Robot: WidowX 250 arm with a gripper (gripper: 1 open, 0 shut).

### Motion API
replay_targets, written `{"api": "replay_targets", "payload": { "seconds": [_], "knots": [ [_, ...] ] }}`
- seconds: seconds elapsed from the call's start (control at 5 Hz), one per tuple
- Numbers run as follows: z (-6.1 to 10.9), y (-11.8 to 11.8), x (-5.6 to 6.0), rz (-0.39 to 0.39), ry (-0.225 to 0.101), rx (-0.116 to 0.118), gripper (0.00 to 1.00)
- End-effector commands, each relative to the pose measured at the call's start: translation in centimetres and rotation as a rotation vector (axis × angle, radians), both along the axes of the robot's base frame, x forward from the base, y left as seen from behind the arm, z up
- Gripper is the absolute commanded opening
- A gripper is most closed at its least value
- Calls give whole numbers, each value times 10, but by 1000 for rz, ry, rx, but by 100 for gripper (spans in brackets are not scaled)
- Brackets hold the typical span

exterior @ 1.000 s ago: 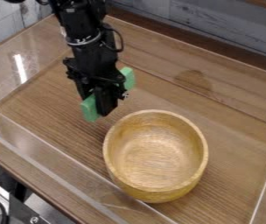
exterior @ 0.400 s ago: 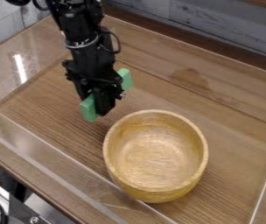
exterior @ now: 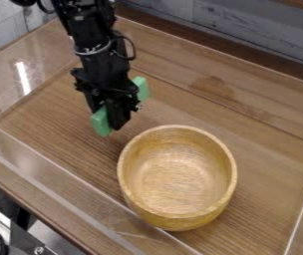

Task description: Remove the green block from inside the brown bowl and put it on the table

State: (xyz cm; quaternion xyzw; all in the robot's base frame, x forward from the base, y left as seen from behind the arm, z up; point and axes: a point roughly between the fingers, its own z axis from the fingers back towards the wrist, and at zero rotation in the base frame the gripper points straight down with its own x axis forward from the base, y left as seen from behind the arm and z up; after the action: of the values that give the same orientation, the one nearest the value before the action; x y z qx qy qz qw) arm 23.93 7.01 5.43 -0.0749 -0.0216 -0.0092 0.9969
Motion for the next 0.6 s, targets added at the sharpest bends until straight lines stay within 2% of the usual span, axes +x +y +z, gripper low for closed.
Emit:
{"api": "replay_targets", "payload": {
  "seconds": [0.0,0.4],
  "knots": [
    [11,9,11,21,-53,17,0],
    [9,12,15,32,-53,13,0]
  ]
}}
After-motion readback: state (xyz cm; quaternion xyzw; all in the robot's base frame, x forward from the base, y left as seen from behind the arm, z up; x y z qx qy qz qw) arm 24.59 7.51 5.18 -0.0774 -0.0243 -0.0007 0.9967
